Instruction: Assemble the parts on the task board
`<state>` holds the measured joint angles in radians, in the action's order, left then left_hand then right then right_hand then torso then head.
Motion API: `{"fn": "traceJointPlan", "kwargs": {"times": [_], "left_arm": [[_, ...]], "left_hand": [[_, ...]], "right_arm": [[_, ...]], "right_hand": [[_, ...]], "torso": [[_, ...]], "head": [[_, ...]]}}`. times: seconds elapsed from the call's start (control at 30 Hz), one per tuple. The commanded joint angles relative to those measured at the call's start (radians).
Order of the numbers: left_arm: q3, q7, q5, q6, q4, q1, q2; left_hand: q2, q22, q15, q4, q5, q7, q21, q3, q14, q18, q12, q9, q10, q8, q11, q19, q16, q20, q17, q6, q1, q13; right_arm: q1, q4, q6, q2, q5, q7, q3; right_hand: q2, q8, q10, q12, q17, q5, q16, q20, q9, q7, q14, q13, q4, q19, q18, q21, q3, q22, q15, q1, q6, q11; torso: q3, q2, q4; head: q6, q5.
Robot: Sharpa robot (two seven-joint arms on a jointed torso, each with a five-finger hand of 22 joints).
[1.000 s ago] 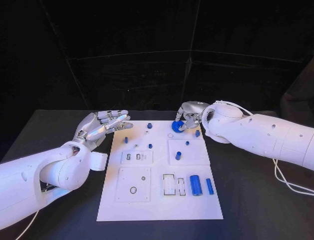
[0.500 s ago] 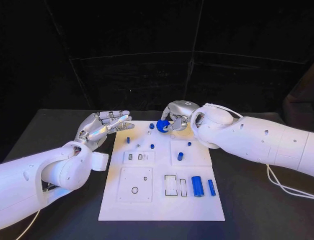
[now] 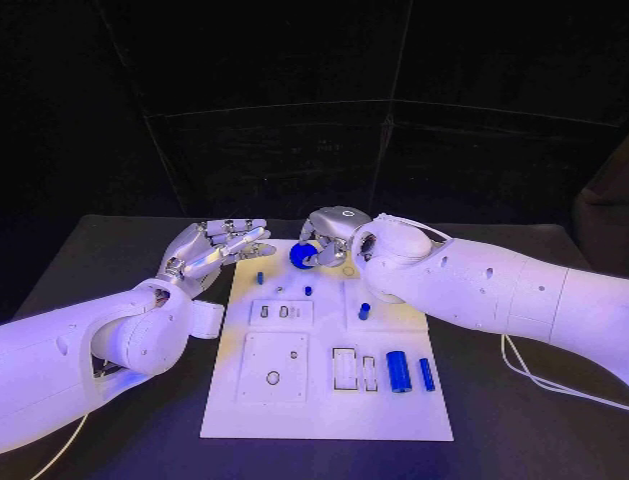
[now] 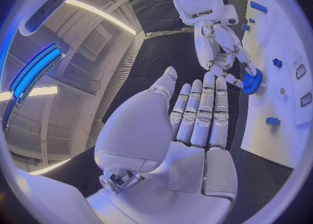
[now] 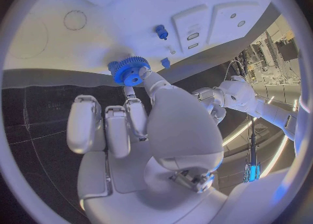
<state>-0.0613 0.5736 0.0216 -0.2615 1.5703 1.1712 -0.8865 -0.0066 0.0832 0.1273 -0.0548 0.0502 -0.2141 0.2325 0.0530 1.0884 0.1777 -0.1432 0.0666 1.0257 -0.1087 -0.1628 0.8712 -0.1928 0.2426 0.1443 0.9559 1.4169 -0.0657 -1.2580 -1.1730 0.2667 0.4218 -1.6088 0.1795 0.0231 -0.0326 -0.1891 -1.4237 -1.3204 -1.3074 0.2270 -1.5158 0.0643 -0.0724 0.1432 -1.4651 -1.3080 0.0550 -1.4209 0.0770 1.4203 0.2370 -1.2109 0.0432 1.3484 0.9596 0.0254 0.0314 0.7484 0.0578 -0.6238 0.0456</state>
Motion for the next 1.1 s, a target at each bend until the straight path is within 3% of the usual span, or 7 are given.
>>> {"fn": "traceJointPlan", "kwargs": {"times": [0.03, 0.17, 0.37, 0.53, 0.6, 0.73, 1.1], "left_arm": [[0.001, 0.006, -0.005, 0.011, 0.000, 0.001, 0.002], [0.001, 0.006, -0.005, 0.011, -0.001, 0.001, 0.003], [0.001, 0.005, -0.005, 0.011, -0.001, 0.001, 0.003], [0.001, 0.005, -0.005, 0.011, -0.002, 0.001, 0.003], [0.001, 0.005, -0.005, 0.011, -0.002, 0.001, 0.004], [0.001, 0.004, -0.005, 0.011, -0.002, 0.001, 0.004], [0.001, 0.003, -0.005, 0.009, -0.001, 0.002, 0.002]], "left_hand": [[0.008, -0.001, -0.003, 0.005, -0.001, 0.001, -0.004, 0.002, 0.006, 0.008, 0.003, -0.001, 0.004, 0.006, -0.002, 0.006, 0.004, 0.001, 0.001, 0.004, -0.002, 0.001], [0.008, -0.001, -0.003, 0.005, -0.001, 0.001, -0.004, 0.002, 0.006, 0.008, 0.003, -0.001, 0.004, 0.006, -0.002, 0.006, 0.004, 0.001, 0.001, 0.004, -0.002, 0.001], [0.008, -0.001, -0.003, 0.005, -0.001, 0.001, -0.004, 0.002, 0.006, 0.008, 0.003, -0.001, 0.004, 0.006, -0.002, 0.006, 0.004, 0.001, 0.001, 0.004, -0.002, 0.001], [0.009, -0.001, -0.003, 0.006, -0.001, 0.000, -0.004, 0.002, 0.006, 0.008, 0.004, -0.001, 0.004, 0.006, -0.002, 0.006, 0.005, 0.001, 0.001, 0.004, -0.002, 0.001], [0.009, -0.001, -0.003, 0.006, -0.001, 0.000, -0.004, 0.002, 0.006, 0.008, 0.004, -0.001, 0.004, 0.006, -0.002, 0.006, 0.005, 0.001, 0.001, 0.004, -0.002, 0.001], [0.009, -0.002, -0.003, 0.006, -0.001, 0.000, -0.005, 0.001, 0.006, 0.008, 0.004, -0.001, 0.004, 0.007, -0.002, 0.006, 0.005, 0.001, 0.002, 0.004, -0.003, 0.001], [0.009, -0.002, -0.003, 0.006, -0.001, 0.000, -0.005, 0.001, 0.006, 0.008, 0.004, -0.001, 0.004, 0.007, -0.002, 0.006, 0.005, 0.001, 0.002, 0.004, -0.003, 0.001]], "right_arm": [[0.001, 0.010, -0.026, -0.012, -0.018, 0.013, -0.001], [0.005, 0.018, -0.056, -0.025, -0.018, 0.037, -0.001], [0.007, 0.025, -0.058, -0.034, -0.020, 0.062, -0.001], [0.007, 0.029, -0.053, -0.040, -0.020, 0.065, 0.000], [0.008, 0.032, -0.052, -0.041, -0.020, 0.066, 0.000], [0.008, 0.036, -0.063, -0.045, -0.019, 0.071, 0.000], [0.008, 0.039, -0.134, -0.041, -0.006, 0.077, 0.000]], "right_hand": [[-0.006, 0.002, 0.005, 0.011, -0.115, 0.006, 0.001, -0.001, 0.000, -0.026, -0.076, -0.004, 0.001, 0.001, -0.007, 0.006, 0.008, -0.002, 0.000, -0.014, 0.079, 0.004], [-0.029, 0.026, 0.032, 0.055, -0.112, 0.023, 0.003, 0.004, 0.006, -0.016, -0.075, 0.035, 0.015, 0.001, -0.008, 0.006, 0.003, -0.003, -0.008, -0.045, 0.057, 0.013], [-0.053, 0.055, 0.047, 0.079, -0.115, 0.026, 0.002, 0.012, 0.010, -0.004, -0.076, 0.055, 0.024, 0.001, -0.008, 0.006, -0.008, -0.004, -0.016, -0.066, 0.021, 0.023], [-0.075, 0.111, 0.053, 0.086, -0.122, -0.048, 0.000, 0.028, 0.009, 0.019, -0.077, 0.061, 0.055, 0.002, -0.008, 0.006, -0.043, -0.005, -0.034, -0.106, -0.070, 0.045], [-0.078, 0.121, 0.056, 0.089, -0.125, -0.048, -0.001, 0.034, 0.008, 0.025, -0.077, 0.063, 0.079, 0.002, -0.008, 0.006, -0.066, -0.006, -0.040, -0.128, -0.086, 0.052], [-0.073, 0.124, 0.061, 0.088, -0.130, -0.031, -0.003, 0.044, 0.006, 0.033, -0.078, 0.063, 0.127, 0.002, -0.008, 0.008, -0.117, -0.009, -0.049, -0.154, -0.105, 0.060], [-0.052, 0.111, 0.049, 0.063, -0.134, -0.026, -0.004, 0.045, 0.001, 0.028, -0.078, 0.041, 0.159, 0.001, -0.009, 0.012, -0.159, -0.015, -0.048, -0.148, -0.075, 0.057]], "torso": [[-0.0013, 0.001, -0.0021], [-0.0016, 0.001, -0.0027], [-0.0017, 0.000, -0.0035], [-0.0014, 0.000, -0.0034], [-0.0015, 0.000, -0.0027], [-0.0015, 0.001, -0.0031], [-0.0017, 0.000, -0.0040]], "head": [[-0.002, -0.003], [-0.001, -0.002], [-0.003, -0.001], [-0.003, 0.000], [-0.003, 0.000], [-0.001, 0.001], [-0.001, 0.001]]}}
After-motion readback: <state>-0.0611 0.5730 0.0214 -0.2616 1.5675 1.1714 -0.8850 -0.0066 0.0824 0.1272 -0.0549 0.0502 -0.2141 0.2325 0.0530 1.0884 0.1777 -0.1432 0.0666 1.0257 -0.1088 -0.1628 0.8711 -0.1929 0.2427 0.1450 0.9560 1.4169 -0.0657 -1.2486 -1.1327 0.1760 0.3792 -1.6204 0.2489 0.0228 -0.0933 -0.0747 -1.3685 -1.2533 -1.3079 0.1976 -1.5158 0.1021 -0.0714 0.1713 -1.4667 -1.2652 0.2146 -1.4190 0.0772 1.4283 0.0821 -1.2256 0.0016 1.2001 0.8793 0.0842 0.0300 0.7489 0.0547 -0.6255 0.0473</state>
